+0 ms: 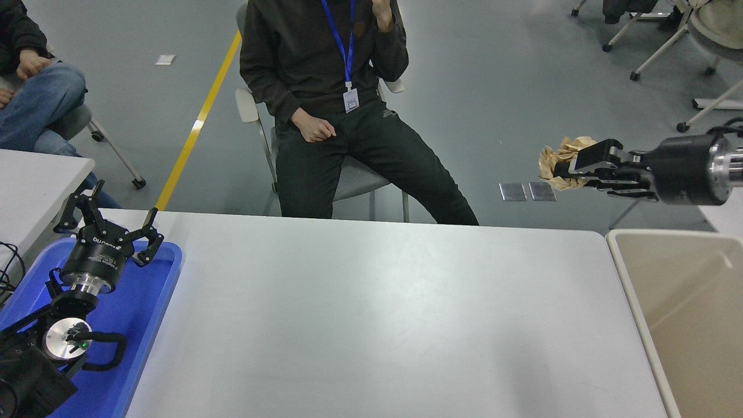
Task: Clean the table surface
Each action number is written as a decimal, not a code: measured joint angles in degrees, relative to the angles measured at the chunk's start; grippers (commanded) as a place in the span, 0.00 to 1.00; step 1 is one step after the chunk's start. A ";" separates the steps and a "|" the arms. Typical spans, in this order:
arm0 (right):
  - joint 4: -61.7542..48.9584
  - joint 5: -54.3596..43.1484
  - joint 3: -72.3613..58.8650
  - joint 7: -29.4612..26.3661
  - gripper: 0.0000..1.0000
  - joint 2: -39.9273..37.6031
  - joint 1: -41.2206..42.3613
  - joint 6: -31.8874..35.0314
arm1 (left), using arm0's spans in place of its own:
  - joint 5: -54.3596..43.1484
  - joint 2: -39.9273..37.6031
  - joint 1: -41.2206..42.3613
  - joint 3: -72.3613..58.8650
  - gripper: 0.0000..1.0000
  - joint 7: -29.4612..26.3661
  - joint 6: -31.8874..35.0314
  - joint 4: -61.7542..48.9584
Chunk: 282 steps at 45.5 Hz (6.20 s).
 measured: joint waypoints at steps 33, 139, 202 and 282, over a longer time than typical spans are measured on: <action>-21.91 7.71 -0.08 15.49 0.00 -3.12 -13.78 -0.32 | 0.00 0.00 0.00 0.00 1.00 -0.03 0.00 0.00; -78.60 25.57 -1.81 32.82 0.00 36.43 -29.25 -18.00 | 0.00 0.00 0.00 0.00 1.00 -0.02 0.00 0.00; -78.63 31.90 -1.71 27.36 0.98 37.04 -28.81 -25.55 | 0.00 0.00 0.00 0.00 1.00 -0.03 0.00 0.00; -78.64 41.37 -0.75 21.02 0.99 38.00 -27.91 -26.33 | 0.00 0.00 0.00 0.00 1.00 -0.01 0.00 0.00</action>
